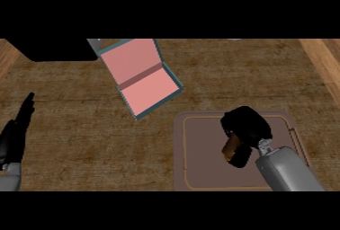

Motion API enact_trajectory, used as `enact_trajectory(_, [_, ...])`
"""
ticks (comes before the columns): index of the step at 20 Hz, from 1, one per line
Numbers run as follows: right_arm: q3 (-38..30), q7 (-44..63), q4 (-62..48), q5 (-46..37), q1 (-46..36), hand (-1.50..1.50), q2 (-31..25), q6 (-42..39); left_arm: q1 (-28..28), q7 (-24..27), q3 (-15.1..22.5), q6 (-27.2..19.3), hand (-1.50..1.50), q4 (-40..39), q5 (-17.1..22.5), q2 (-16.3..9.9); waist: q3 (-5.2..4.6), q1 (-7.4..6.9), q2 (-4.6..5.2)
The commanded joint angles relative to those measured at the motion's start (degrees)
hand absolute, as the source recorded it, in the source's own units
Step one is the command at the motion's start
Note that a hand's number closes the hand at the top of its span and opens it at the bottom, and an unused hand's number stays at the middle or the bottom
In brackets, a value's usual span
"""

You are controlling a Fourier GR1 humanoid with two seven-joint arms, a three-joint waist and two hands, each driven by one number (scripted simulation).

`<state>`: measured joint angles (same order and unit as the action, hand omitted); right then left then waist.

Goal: Pick the sweet potato from the tray and place it in the cardboard box

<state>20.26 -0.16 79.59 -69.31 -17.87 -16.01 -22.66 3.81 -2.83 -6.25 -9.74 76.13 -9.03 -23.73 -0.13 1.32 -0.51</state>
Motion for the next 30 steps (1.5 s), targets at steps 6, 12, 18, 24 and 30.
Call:
enact_trajectory(6, [-12.9,22.7,7.7,-1.8,0.5,1.5,10.5,13.7,0.3,1.1,-1.5,2.2,0.0,-0.5,1.0,-1.8,0.11,-0.69,0.28])
enact_trajectory(12, [-8.3,22.0,19.4,-5.2,-3.8,1.5,11.3,16.2,2.7,-0.6,-0.7,1.5,0.0,-2.2,0.1,0.2,0.08,-0.73,0.33])
enact_trajectory(18, [-9.9,21.4,15.7,-1.6,-12.6,1.5,15.0,13.1,3.2,-3.6,0.1,3.2,0.0,2.0,-0.8,0.2,0.14,-1.7,0.48])
enact_trajectory(24, [-9.0,29.3,3.9,9.0,-26.9,1.5,16.0,17.7,3.8,-2.1,-0.4,2.6,0.0,0.3,-1.5,1.0,0.14,-2.71,0.65])
enact_trajectory(30, [-7.2,35.2,-12.6,16.2,-39.8,1.5,16.0,29.7,5.0,-2.1,0.0,2.9,0.0,-0.2,-2.8,1.0,0.1,-3.67,0.98])
